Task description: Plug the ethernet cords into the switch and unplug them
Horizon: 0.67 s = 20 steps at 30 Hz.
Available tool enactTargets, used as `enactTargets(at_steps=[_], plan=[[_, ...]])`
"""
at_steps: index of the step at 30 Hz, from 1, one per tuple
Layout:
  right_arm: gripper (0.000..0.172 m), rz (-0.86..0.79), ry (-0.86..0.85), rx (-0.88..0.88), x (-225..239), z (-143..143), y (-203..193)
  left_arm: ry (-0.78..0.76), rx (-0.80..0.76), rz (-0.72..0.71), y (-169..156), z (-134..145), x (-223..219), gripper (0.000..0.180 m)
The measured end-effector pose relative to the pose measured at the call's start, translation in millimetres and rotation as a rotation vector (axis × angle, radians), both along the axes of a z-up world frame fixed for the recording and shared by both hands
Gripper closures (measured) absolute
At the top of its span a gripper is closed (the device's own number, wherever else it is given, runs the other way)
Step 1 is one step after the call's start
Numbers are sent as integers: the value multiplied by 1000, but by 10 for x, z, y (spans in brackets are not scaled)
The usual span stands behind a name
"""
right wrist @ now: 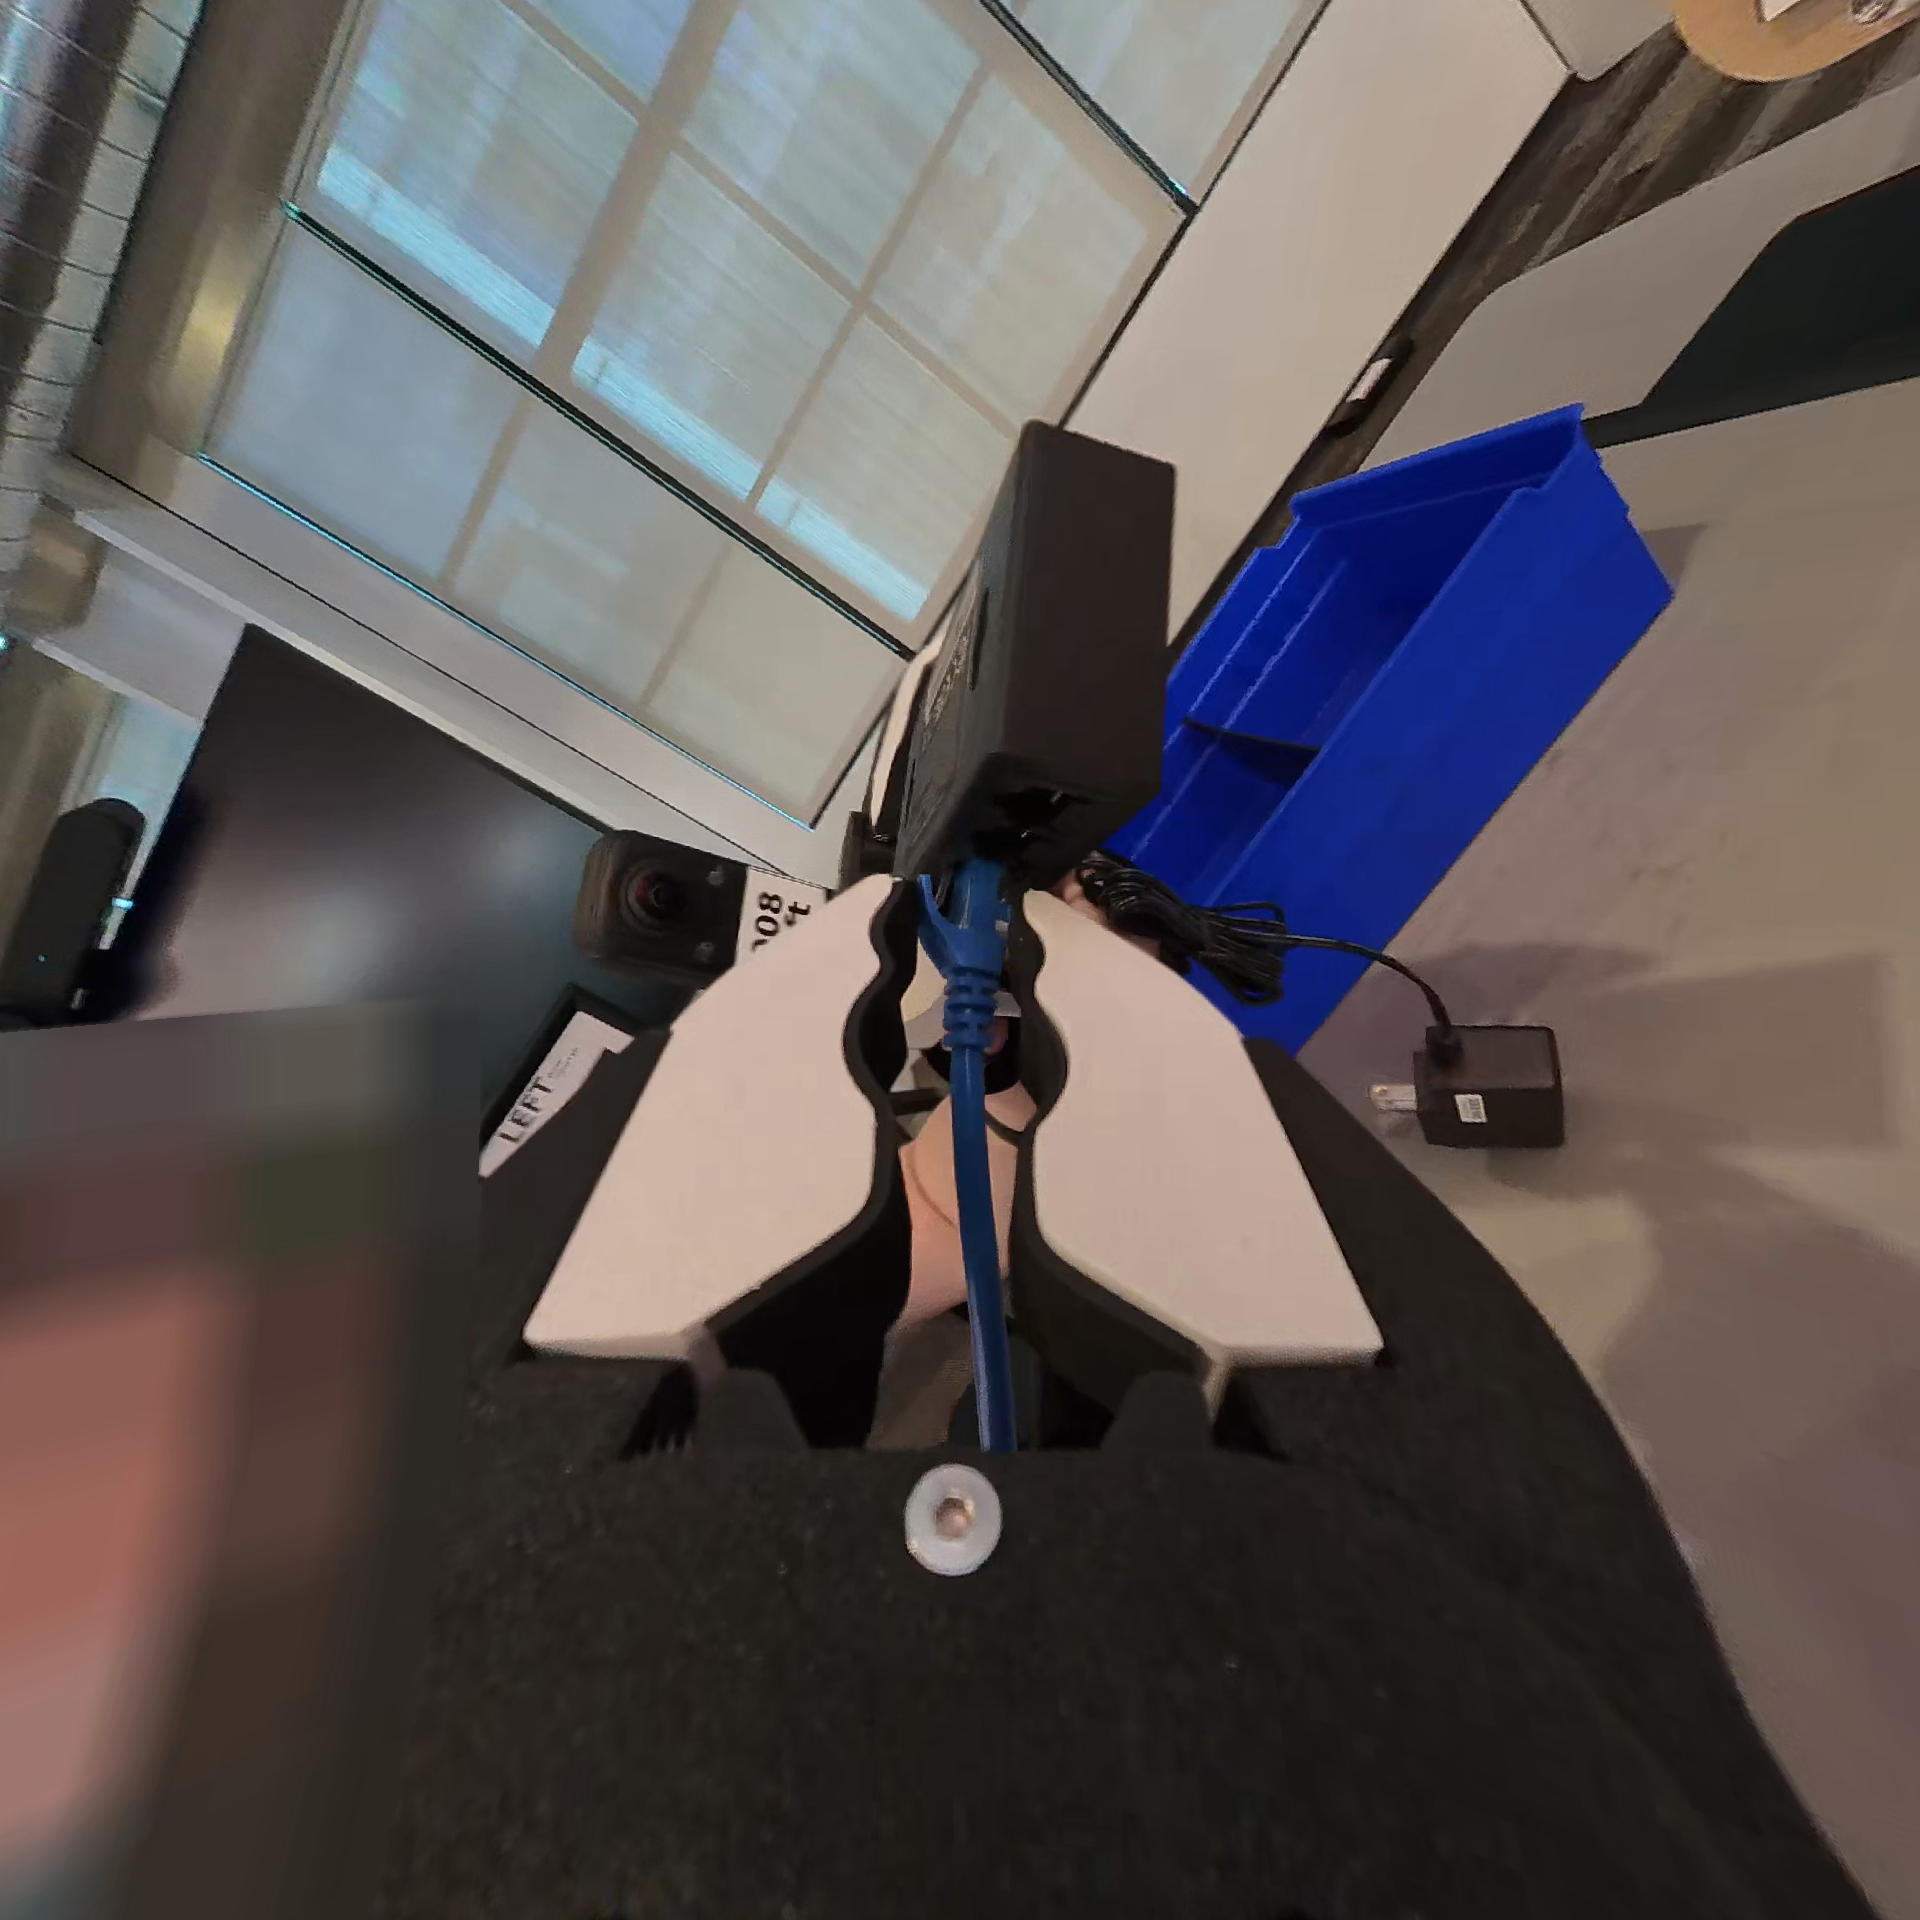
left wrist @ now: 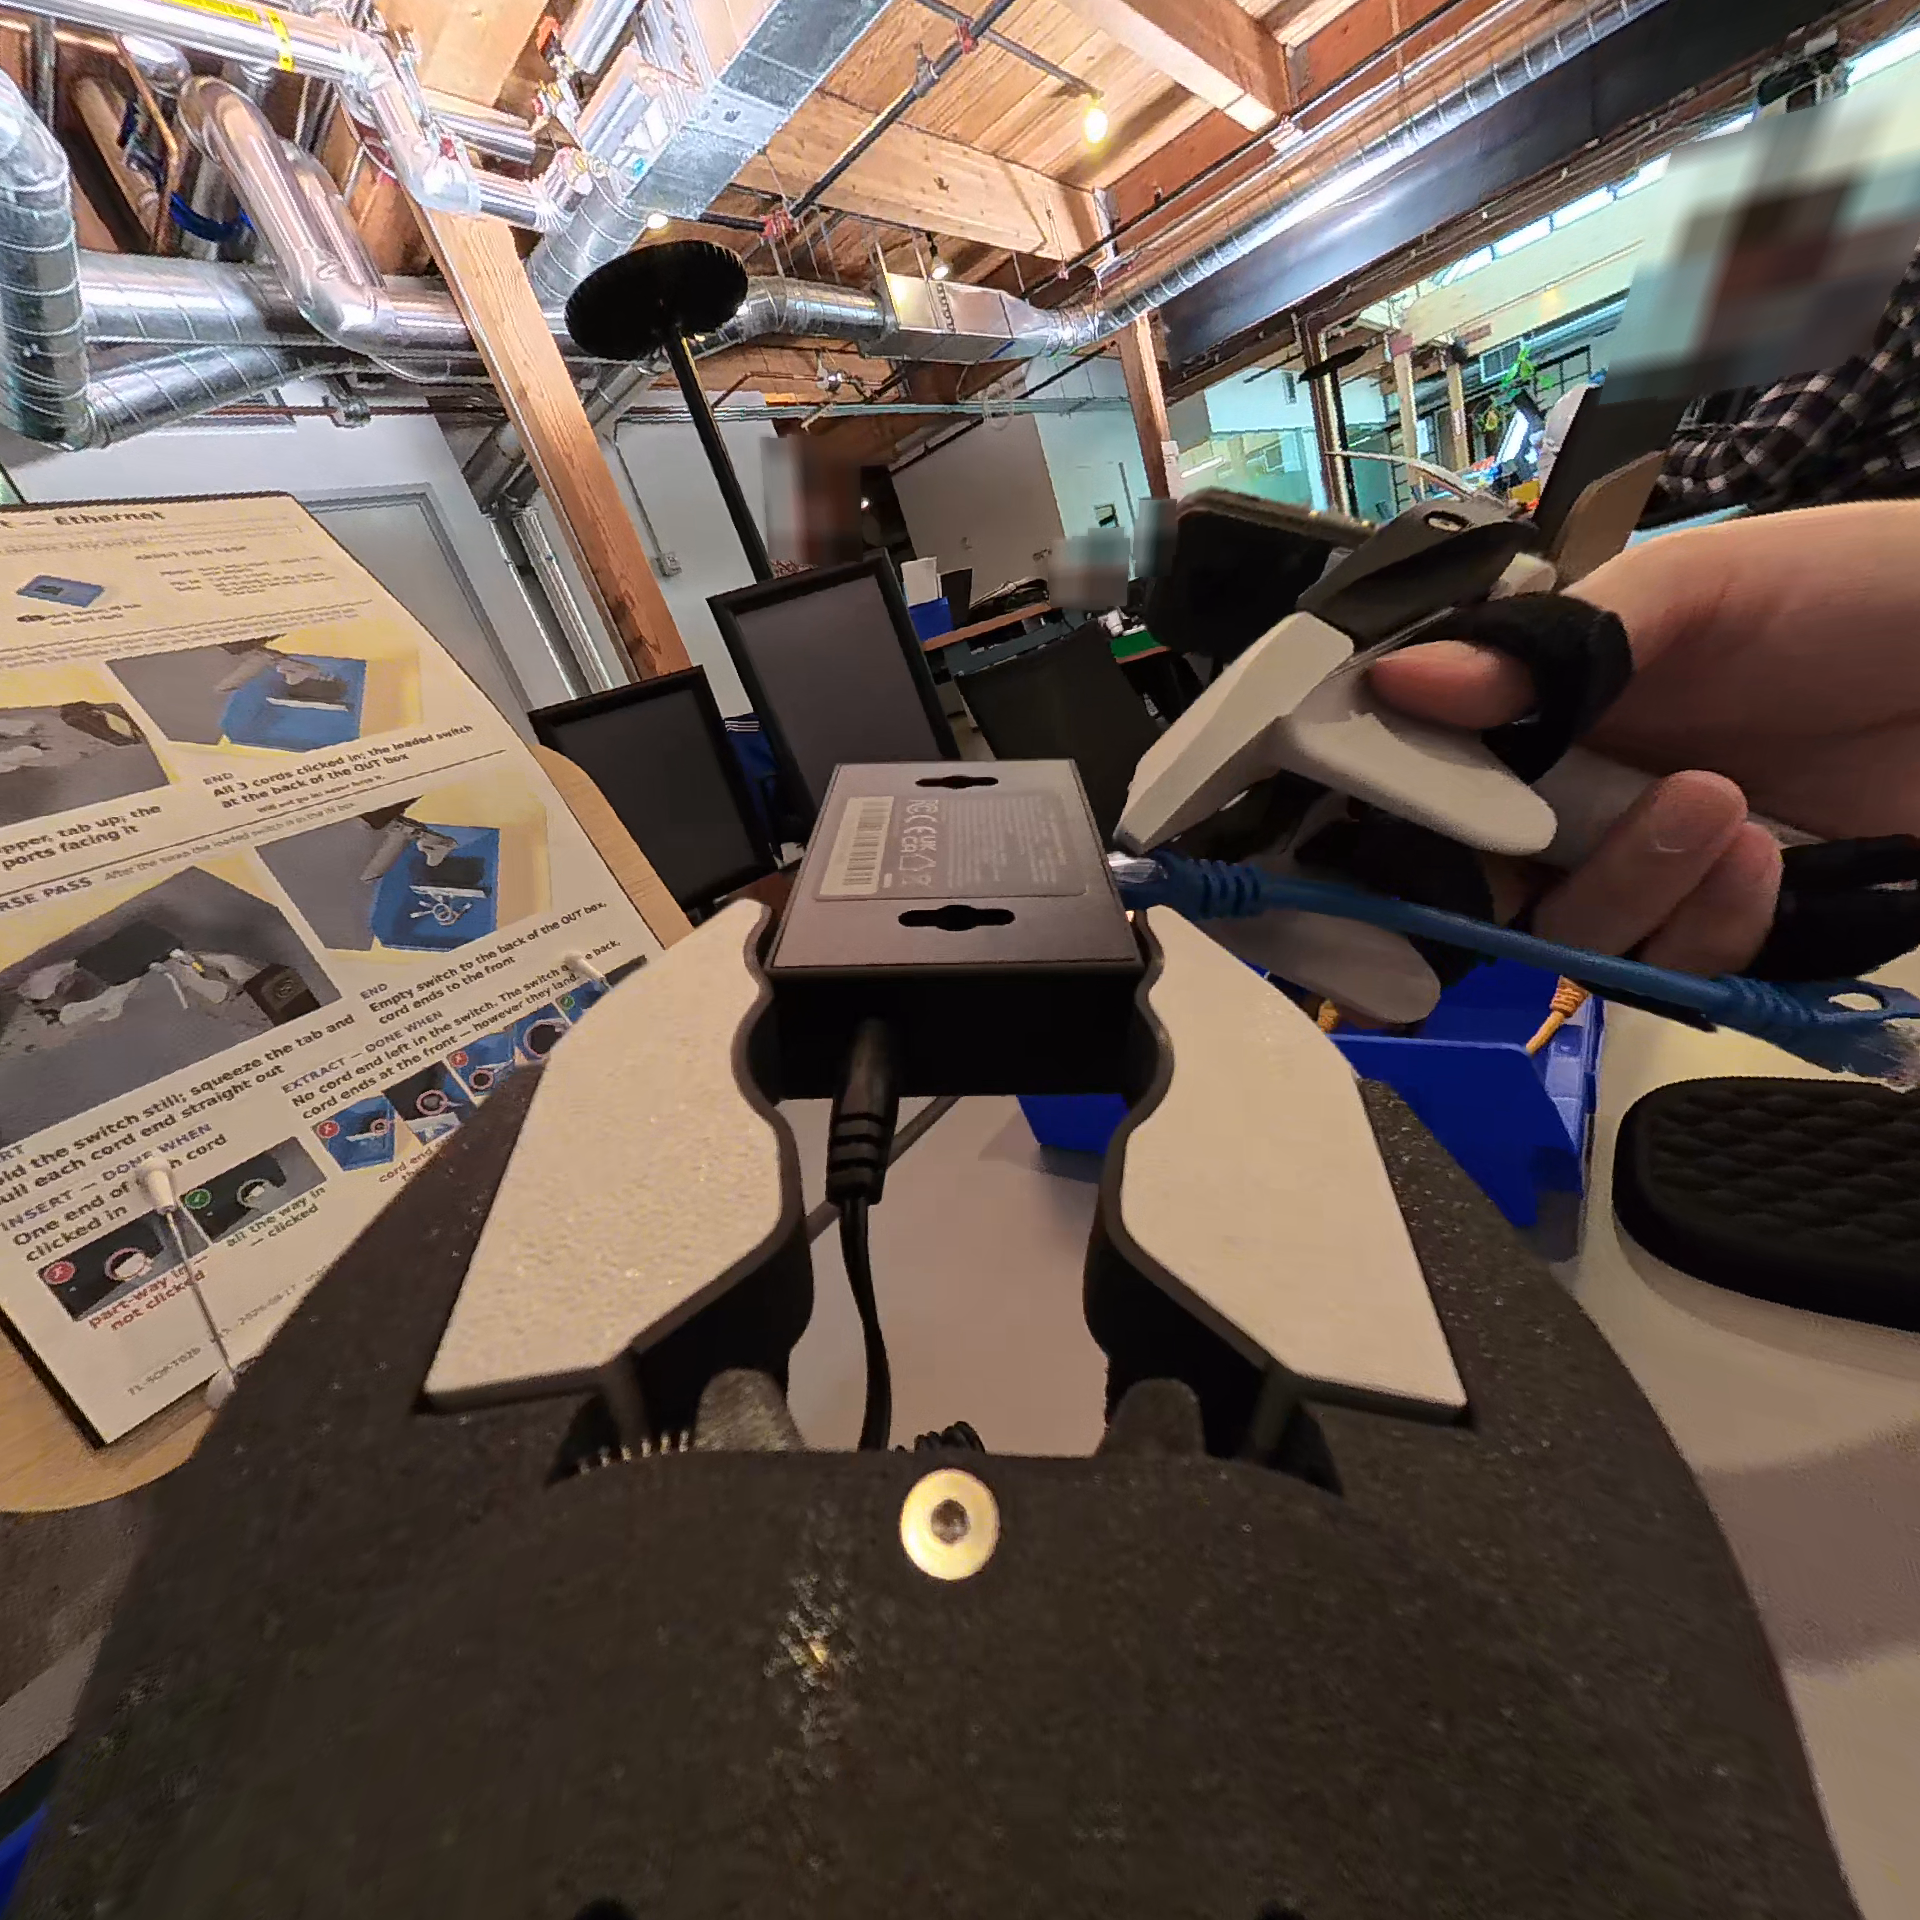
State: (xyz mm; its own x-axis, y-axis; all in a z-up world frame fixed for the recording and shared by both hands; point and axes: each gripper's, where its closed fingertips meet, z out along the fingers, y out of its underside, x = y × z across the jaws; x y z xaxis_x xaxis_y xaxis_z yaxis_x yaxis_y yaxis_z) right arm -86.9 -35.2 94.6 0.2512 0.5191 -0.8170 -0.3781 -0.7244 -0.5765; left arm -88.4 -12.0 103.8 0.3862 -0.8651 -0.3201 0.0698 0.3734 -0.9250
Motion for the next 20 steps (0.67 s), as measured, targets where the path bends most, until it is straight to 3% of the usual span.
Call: enactTargets(at_steps=[5, 10, 20], plan=[[157, 1, 96, -31, -10, 35, -26, -4, 21, -3, -31, 22, -10, 118], [159, -3, -5, 31, 8, -3, -44, 18, 49, 1, -43, -1, 11, 118], [159, 46, -24, 14, -15, -41, -113, 8, 122, -25, -166, 78, -4, 118]])
